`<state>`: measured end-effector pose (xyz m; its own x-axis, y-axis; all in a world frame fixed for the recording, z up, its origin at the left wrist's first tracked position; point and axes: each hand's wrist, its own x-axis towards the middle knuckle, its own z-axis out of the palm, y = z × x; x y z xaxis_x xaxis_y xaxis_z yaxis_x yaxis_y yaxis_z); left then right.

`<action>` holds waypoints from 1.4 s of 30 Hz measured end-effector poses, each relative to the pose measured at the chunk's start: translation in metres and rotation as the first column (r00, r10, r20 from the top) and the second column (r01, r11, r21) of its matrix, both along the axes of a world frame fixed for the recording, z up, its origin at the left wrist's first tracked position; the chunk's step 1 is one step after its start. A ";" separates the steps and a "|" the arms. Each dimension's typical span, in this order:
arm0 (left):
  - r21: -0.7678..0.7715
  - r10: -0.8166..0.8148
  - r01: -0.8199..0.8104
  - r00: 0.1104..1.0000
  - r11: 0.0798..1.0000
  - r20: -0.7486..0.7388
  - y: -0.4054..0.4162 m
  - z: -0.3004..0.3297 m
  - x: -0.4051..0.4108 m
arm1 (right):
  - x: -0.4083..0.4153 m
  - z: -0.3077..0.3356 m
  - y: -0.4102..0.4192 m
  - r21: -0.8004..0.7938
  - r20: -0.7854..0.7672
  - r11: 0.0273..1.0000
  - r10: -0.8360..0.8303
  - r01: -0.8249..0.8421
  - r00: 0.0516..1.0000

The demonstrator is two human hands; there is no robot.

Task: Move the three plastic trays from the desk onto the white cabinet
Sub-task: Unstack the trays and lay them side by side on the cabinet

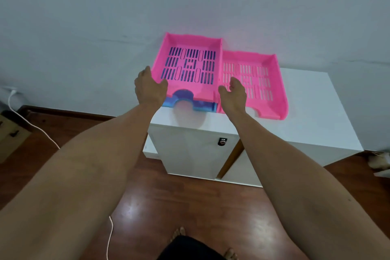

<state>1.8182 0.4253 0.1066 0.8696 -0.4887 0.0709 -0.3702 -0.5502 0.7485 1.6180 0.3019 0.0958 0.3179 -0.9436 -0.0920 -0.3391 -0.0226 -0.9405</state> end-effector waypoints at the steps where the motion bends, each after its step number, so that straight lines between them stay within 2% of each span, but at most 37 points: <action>1: 0.008 -0.007 0.007 1.000 1.000 -0.008 0.000 -0.002 0.010 | 0.008 0.000 0.002 0.019 0.005 1.000 0.001 -0.001 1.000; 3: 0.003 -0.030 0.030 0.998 1.000 -0.061 0.001 -0.008 0.030 | 0.024 -0.004 0.004 0.066 -0.017 0.998 -0.005 0.006 1.000; 7: -0.020 -0.072 0.070 0.987 0.997 -0.146 -0.001 -0.021 0.058 | 0.048 -0.049 -0.023 0.044 -0.078 0.999 -0.017 0.020 0.997; 10: -0.014 -0.104 0.104 0.971 0.995 -0.216 -0.003 -0.027 0.066 | 0.054 -0.030 -0.011 0.026 -0.113 0.999 -0.039 0.042 0.993; 16: -0.033 -0.180 0.177 0.977 0.984 -0.115 -0.006 -0.048 0.076 | 0.059 -0.030 -0.012 0.012 -0.161 0.997 -0.074 0.077 0.984; 23: -0.076 -0.184 0.180 0.982 0.981 -0.044 -0.004 -0.037 0.072 | 0.057 -0.027 -0.019 0.065 -0.074 0.992 -0.100 0.105 0.992; 27: -0.075 -0.182 0.182 0.983 0.980 0.009 -0.003 -0.028 0.059 | 0.044 -0.037 -0.031 0.034 -0.019 0.994 -0.103 0.104 0.994; 37: -0.081 -0.241 0.250 0.965 0.965 0.101 -0.033 -0.004 -0.032 | -0.055 0.006 -0.039 -0.051 0.044 0.987 -0.147 0.149 0.988; 42: -0.101 -0.274 0.281 0.958 0.954 0.080 -0.065 0.004 -0.101 | -0.130 0.027 -0.061 -0.109 -0.027 0.981 -0.166 0.162 0.986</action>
<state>1.7170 0.3598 0.1106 0.6924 -0.6962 0.1894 -0.5461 -0.3340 0.7683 1.4881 0.2406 0.1233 0.1567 -0.9876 0.0027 -0.3800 -0.0628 -0.9229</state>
